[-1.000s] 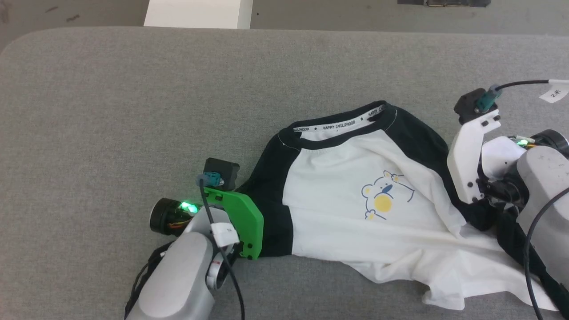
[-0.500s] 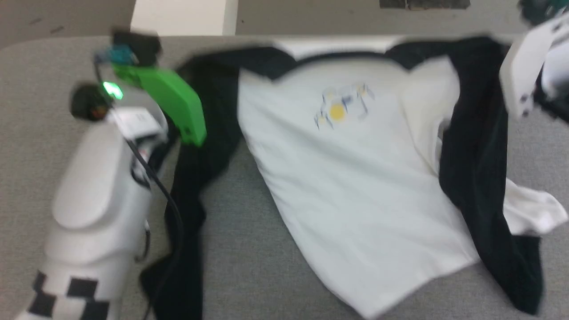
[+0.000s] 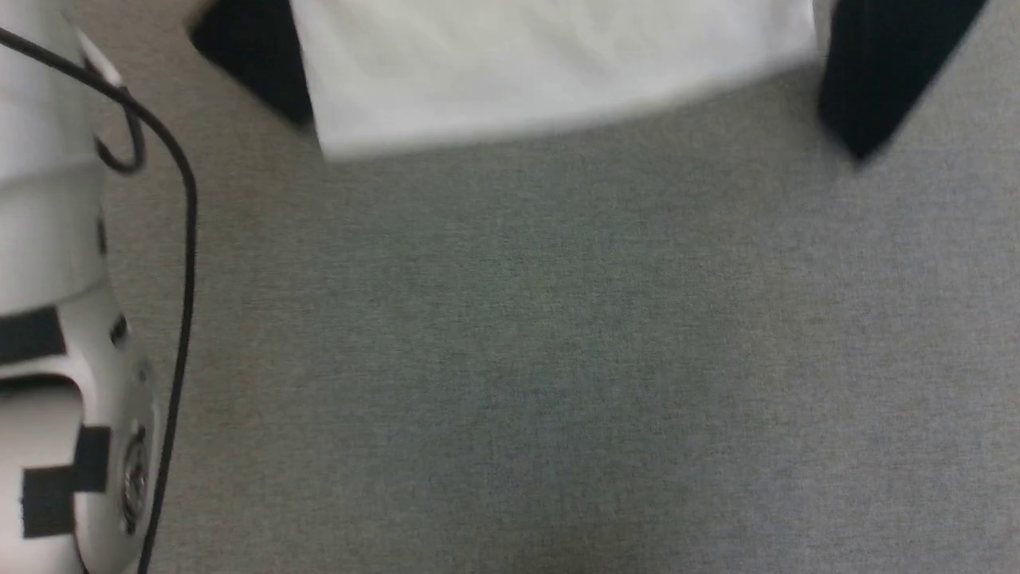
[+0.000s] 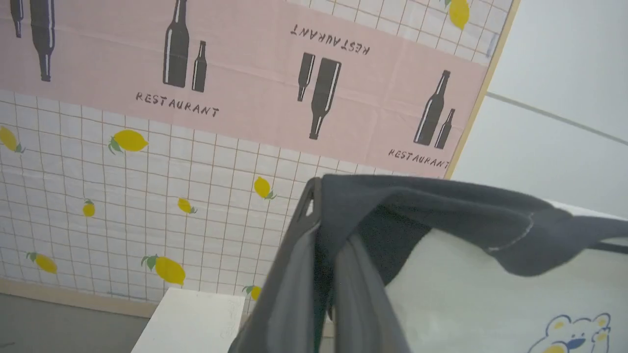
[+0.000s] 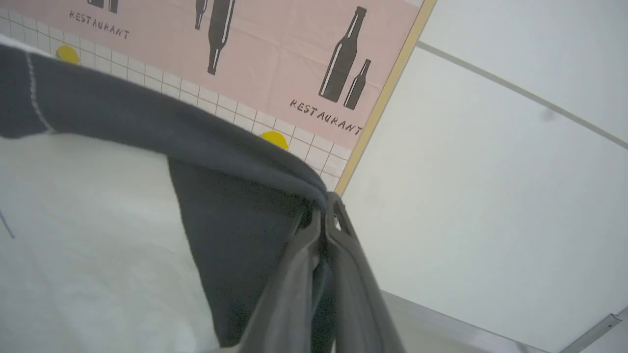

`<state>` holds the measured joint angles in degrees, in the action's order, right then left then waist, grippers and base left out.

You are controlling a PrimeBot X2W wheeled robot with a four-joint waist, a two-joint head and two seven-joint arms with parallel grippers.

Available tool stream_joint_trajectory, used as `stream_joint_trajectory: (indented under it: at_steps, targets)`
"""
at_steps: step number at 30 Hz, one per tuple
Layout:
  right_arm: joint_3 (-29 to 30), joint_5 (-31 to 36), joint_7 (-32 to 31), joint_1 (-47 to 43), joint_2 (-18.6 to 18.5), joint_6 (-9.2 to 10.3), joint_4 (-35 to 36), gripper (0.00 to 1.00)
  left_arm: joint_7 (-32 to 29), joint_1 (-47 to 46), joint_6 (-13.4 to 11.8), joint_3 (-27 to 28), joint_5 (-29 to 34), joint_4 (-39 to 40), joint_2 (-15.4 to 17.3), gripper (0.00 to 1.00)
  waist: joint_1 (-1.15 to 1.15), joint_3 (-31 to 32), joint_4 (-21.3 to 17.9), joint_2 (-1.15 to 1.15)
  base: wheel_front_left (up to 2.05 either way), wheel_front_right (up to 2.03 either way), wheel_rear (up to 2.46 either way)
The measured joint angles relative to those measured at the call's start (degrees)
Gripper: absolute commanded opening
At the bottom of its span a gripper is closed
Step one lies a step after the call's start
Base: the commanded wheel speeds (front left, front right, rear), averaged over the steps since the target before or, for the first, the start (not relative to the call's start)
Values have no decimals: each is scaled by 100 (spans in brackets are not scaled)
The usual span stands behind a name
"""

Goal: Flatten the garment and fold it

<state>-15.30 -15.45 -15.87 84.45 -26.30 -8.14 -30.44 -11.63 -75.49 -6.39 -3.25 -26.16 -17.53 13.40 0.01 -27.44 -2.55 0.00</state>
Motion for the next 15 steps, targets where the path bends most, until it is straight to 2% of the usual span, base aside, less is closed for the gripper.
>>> stream_joint_trajectory:
  at_steps: [4, 8, 11, 15]
  targets:
    - [307, 453, 509, 464, 191, 0, 48, 0, 543, -514, -18, 57, 55, 1, -5, 0, 0, -250, -90, 0, 0, 0, 0]
    - [227, 594, 695, 504, 246, 1, 36, 0, 724, -582, 116, 35, 57, -98, 76, 0, 0, -365, -144, 0, 0, 0, 0]
    - [-18, 545, 758, 215, 245, 2, -18, 0, 709, -250, 261, -165, 254, -311, 225, 0, 0, -325, -136, 0, 0, 0, 0]
    - [-448, 235, 842, -711, 236, 8, -113, 0, 646, 725, 436, -446, 374, -587, 353, 0, 0, -178, -97, 0, 0, 0, 0]
